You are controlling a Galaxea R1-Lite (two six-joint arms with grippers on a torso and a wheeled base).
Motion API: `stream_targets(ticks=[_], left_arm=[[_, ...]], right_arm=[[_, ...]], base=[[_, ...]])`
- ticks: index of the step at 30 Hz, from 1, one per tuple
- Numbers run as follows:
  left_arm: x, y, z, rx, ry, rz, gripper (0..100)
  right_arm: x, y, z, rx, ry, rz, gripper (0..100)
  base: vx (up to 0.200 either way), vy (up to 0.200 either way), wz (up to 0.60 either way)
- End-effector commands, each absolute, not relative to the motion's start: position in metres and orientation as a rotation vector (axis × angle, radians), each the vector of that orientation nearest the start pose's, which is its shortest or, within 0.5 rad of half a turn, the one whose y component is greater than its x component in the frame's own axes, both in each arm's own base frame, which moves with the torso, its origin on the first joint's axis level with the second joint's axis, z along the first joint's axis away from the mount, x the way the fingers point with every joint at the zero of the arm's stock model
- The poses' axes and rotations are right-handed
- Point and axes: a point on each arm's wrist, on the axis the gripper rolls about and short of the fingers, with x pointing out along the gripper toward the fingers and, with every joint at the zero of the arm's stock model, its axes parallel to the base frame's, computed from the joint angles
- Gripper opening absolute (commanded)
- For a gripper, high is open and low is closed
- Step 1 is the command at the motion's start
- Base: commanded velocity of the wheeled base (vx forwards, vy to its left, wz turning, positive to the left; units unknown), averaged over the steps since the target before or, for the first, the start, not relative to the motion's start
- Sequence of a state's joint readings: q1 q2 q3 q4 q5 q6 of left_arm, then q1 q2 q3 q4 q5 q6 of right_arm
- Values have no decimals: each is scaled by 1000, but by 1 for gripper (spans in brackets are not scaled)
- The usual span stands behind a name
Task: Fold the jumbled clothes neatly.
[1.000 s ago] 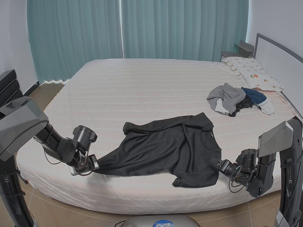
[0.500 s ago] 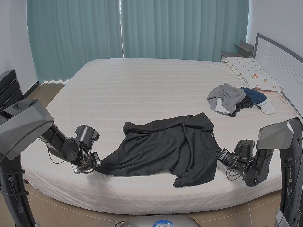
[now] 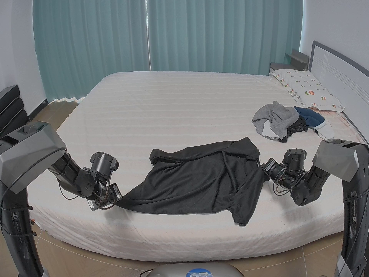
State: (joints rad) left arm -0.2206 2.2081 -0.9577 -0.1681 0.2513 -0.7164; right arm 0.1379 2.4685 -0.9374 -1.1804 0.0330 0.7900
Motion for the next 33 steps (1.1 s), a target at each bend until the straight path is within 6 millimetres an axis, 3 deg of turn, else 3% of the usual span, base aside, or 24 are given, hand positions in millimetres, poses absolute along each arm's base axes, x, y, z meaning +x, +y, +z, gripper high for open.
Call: stream_targets(ticks=[1,2,5,12,16,19,25,33], left_arm=[[347,-72,2,-392,992,405,0],[348,-72,2,-393,993,403,0],[348,-71,2,-392,993,404,0],[346,-72,2,-392,995,402,0],[345,-71,2,-392,997,401,0],[344,-72,3,-390,1000,398,0],[344,-71,4,-391,1001,397,0],[344,-72,4,-390,1002,393,0]], right_arm=[[421,61,-32,760,407,24,0],[420,60,-38,758,425,20,100],[411,55,-37,757,442,12,100],[368,35,6,759,488,127,100],[351,34,-4,724,563,155,100],[342,39,-22,662,635,175,100],[341,61,-45,630,706,212,100],[349,73,-48,617,727,229,100]], base=[[0,0,0],[0,0,0],[0,0,0],[0,0,0],[0,0,0],[0,0,0],[0,0,0],[0,0,0]])
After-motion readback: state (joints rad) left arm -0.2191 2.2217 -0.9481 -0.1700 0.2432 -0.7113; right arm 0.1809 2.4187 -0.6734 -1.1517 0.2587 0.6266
